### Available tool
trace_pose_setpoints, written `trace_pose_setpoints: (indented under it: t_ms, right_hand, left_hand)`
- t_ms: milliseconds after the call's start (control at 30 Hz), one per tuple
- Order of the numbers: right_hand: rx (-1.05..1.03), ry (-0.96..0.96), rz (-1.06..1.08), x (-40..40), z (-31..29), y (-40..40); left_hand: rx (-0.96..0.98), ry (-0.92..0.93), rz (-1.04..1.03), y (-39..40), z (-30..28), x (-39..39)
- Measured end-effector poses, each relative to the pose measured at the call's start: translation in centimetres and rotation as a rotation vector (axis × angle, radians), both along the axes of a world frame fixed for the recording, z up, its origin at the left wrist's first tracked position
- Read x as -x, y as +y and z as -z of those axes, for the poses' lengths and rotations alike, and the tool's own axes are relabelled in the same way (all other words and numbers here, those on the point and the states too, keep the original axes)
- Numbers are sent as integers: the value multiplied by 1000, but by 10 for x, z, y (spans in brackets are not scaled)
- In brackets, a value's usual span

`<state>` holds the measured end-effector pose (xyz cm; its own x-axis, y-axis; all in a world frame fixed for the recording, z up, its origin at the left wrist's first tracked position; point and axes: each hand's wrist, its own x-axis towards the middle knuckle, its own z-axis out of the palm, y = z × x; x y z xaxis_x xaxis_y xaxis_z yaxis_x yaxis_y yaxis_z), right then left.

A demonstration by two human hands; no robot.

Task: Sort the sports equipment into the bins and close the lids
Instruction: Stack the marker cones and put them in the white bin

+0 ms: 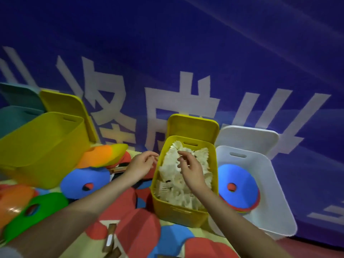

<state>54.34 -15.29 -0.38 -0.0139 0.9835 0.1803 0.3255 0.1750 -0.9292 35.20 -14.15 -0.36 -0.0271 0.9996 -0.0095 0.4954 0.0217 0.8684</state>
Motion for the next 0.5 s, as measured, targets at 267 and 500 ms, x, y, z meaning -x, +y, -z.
trace_pose_setpoints:
  t_ms: [267,500]
  right_hand:
    - [95,-172,-152,131,43,-7]
    - [316,-278,-136,189,98,-14]
  left_hand:
    - [99,138,-303,-27,47,168]
    - [298,152,-467,-45,105,269]
